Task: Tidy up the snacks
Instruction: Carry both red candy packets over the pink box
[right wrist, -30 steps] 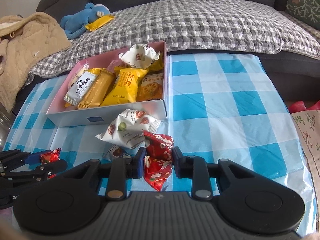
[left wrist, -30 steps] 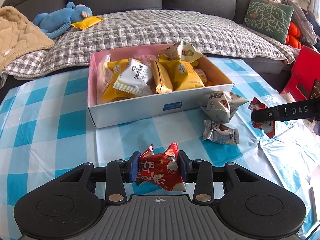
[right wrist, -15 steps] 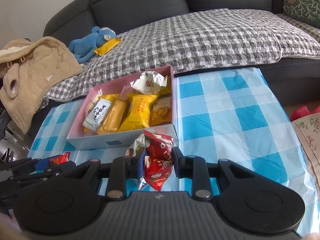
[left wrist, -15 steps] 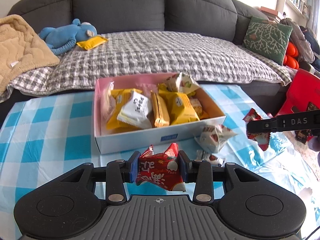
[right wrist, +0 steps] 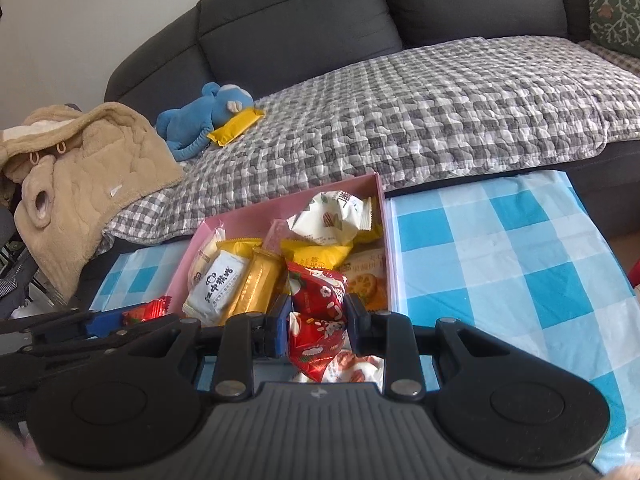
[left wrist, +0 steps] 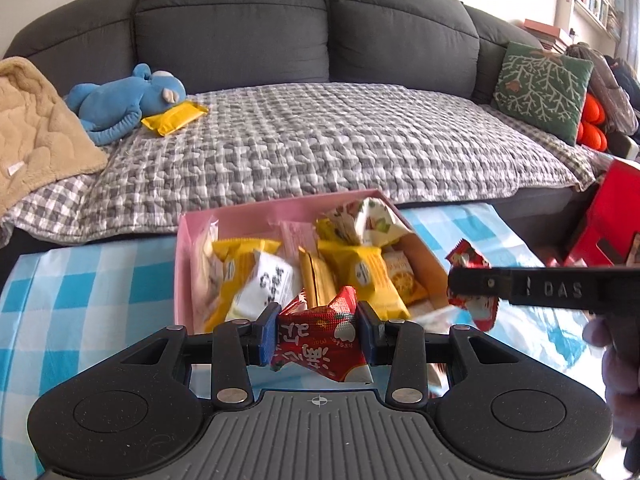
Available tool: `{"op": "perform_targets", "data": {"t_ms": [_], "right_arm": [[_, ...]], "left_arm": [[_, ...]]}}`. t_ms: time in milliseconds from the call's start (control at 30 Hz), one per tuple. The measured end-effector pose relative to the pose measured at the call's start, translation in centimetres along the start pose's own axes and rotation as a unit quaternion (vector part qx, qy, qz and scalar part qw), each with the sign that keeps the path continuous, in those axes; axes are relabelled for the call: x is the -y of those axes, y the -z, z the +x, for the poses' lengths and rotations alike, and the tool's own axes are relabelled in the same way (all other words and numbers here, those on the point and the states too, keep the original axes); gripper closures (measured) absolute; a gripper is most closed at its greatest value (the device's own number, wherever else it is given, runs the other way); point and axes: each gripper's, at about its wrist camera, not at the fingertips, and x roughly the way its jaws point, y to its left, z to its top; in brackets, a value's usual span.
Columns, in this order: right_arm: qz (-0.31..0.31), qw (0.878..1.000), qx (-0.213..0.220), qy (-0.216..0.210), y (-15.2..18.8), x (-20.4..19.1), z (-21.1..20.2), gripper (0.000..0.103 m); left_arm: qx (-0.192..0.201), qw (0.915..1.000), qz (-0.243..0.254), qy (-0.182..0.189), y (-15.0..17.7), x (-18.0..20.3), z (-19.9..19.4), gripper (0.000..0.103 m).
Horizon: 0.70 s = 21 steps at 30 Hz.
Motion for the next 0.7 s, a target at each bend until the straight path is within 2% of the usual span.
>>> {"op": "perform_targets", "data": {"t_ms": [267,467,600,667,700], "right_arm": [[0.018,1.0,0.009,0.0,-0.7,1.3,2.1,0.077],[0.016,1.0,0.003,-0.007,-0.8,1.3,3.4,0.076],[0.015,1.0,0.007,-0.011,-0.9,1.2,3.5,0.07],[0.015,1.0,0.009,-0.009,-1.0,1.3,3.5,0.061],[0.016,1.0,0.011,-0.007,-1.0,1.2,3.4,0.056]], "left_arm": [[-0.002,0.9997,-0.005,-0.023,-3.2,-0.7,5.0,0.065],[0.001,0.9992,-0.015,-0.037,-4.5,-1.1,8.2,0.065],[0.008,0.999,-0.022,-0.039,-5.1,-1.5,9.4,0.063],[0.014,0.9987,-0.027,-0.042,-5.4,-1.7,9.8,0.06],[0.016,0.9985,-0.029,-0.043,-5.4,-1.7,9.8,0.056]]}}
